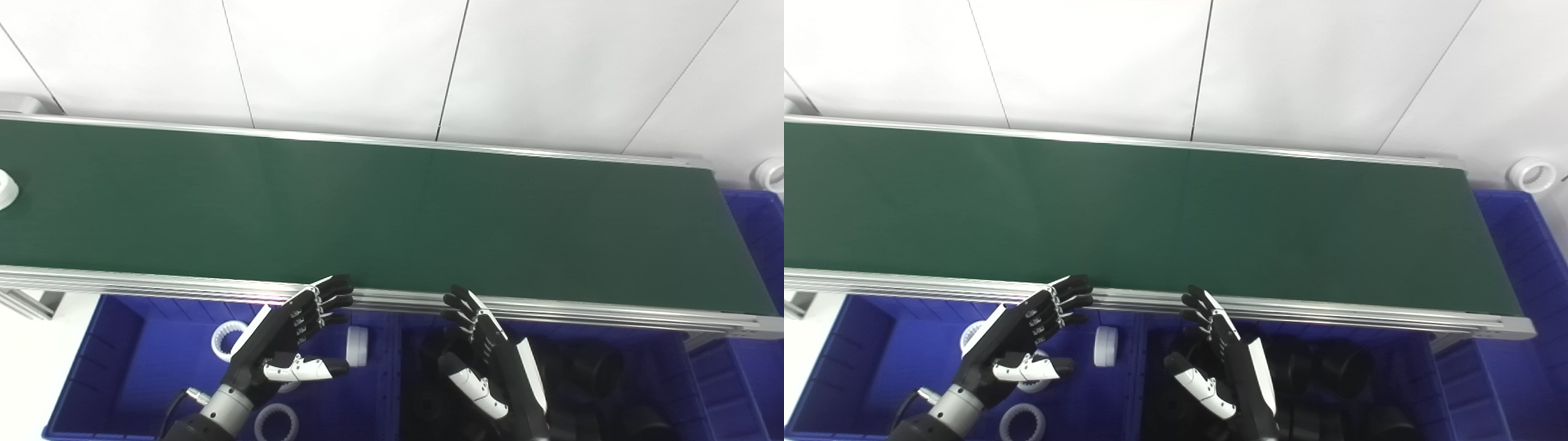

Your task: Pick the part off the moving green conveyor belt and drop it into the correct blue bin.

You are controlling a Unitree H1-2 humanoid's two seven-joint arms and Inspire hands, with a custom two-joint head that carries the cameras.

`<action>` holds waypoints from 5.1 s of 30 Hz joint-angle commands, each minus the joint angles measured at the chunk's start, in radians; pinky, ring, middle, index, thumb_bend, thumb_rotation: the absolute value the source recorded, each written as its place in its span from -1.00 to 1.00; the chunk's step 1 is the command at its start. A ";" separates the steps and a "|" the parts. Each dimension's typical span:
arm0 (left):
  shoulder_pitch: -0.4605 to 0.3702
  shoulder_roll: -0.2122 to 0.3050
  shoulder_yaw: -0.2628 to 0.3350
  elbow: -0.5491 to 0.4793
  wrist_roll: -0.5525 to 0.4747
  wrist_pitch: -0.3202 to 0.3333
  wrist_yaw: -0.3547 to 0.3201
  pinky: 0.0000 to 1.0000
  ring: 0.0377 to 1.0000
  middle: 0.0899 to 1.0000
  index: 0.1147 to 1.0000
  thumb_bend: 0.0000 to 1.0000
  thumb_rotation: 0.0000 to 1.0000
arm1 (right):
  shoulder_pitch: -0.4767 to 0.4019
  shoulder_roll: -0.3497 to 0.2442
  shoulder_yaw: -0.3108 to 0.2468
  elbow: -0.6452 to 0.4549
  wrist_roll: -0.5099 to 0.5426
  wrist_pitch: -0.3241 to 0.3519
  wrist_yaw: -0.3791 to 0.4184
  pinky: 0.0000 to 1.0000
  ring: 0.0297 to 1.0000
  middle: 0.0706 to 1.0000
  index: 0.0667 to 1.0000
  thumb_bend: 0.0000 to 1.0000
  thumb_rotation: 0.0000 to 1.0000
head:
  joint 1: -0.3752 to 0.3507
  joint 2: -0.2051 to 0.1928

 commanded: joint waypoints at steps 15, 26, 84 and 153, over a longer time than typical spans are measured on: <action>-0.013 -0.004 0.000 -0.006 -0.020 -0.037 -0.006 0.57 0.69 0.71 0.66 0.95 -0.52 | -0.007 0.003 -0.001 -0.007 0.011 -0.047 -0.004 0.45 0.60 0.68 0.77 0.27 0.37 | 0.059 -0.027; -0.023 -0.018 -0.010 0.081 -0.003 -0.100 -0.004 0.52 0.66 0.70 0.63 0.98 -0.55 | -0.025 -0.011 -0.007 0.074 0.023 -0.115 -0.009 0.47 0.63 0.70 0.78 0.18 0.38 | 0.228 -0.173; -0.455 0.102 0.106 -0.060 0.256 0.000 0.130 0.34 0.51 0.57 0.58 0.56 -0.62 | -0.113 -0.030 -0.012 0.241 0.094 -0.176 -0.017 0.60 0.74 0.81 0.93 -0.54 0.34 | 0.381 -0.337; -0.724 0.411 -0.155 0.198 0.871 0.171 -0.075 0.55 0.62 0.66 0.49 0.78 -1.00 | -0.105 -0.036 -0.011 0.229 0.102 -0.178 -0.012 0.61 0.74 0.82 0.93 -0.56 0.34 | 0.374 -0.323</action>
